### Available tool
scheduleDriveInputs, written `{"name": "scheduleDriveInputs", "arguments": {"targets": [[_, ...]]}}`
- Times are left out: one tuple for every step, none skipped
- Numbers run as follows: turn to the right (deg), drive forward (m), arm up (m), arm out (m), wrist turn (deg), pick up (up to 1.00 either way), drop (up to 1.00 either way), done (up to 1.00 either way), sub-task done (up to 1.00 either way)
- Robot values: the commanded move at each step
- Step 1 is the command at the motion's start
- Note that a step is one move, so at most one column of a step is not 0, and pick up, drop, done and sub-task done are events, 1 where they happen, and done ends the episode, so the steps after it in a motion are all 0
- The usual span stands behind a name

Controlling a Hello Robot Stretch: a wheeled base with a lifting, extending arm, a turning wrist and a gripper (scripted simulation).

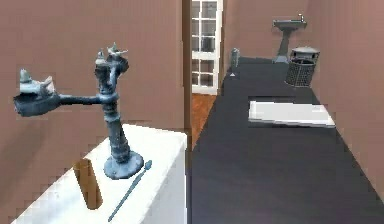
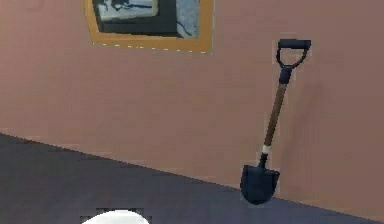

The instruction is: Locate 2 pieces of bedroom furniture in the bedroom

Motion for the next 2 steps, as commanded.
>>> {"name": "scheduleDriveInputs", "arguments": {"targets": [[-24.0, 0.0, 0.0, 0.0, 0.0, 0.0, 0.0, 0.0, 0.0], [45.0, 0.0, 0.0, 0.0, 0.0, 0.0, 0.0, 0.0, 0.0]]}}
